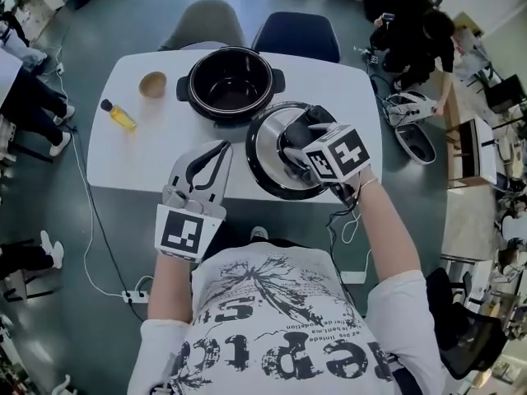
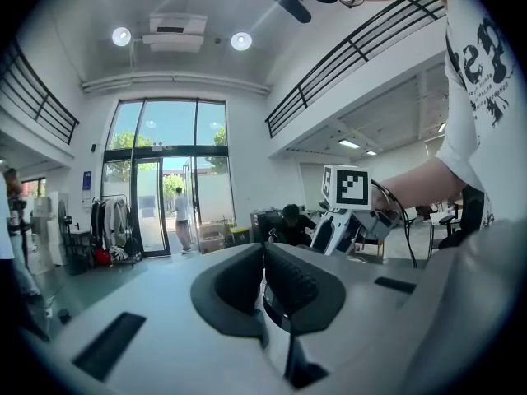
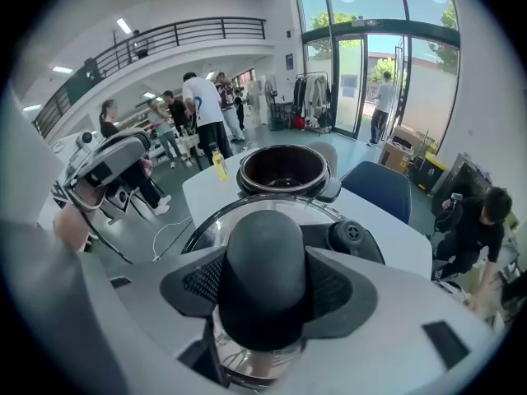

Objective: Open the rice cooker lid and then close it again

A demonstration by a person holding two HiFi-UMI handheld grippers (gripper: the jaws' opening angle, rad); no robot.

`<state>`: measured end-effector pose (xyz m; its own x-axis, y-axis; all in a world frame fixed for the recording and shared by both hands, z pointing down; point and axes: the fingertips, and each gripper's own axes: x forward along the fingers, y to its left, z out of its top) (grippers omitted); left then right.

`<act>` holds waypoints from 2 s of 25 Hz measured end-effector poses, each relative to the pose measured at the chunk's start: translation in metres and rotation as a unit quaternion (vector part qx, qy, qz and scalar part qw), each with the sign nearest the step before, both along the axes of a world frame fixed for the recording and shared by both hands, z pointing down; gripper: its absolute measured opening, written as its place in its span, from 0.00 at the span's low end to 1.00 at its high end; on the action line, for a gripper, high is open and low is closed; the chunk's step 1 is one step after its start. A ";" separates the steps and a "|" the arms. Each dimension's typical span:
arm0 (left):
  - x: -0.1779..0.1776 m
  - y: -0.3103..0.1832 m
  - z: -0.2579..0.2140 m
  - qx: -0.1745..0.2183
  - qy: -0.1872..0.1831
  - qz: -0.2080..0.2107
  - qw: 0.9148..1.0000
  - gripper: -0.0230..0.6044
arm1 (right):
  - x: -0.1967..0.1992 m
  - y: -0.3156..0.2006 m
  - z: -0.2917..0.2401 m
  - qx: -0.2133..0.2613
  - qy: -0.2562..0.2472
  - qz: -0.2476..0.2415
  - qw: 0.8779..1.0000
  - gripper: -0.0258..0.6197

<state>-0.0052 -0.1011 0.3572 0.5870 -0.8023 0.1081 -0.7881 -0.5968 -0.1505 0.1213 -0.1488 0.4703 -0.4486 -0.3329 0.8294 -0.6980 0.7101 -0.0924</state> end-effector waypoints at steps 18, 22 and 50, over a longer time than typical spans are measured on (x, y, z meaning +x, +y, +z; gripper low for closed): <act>0.007 0.010 -0.022 0.034 0.011 -0.036 0.999 0.07 | 0.002 -0.002 -0.013 0.011 -0.019 -0.036 0.999 0.49; -0.007 -0.005 -0.028 0.050 0.013 -0.036 0.998 0.07 | -0.013 -0.020 -0.022 0.023 -0.018 -0.037 0.999 0.49; -0.170 -0.208 -0.035 0.032 0.023 -0.023 0.999 0.07 | -0.184 -0.224 -0.024 0.014 0.008 -0.026 1.000 0.49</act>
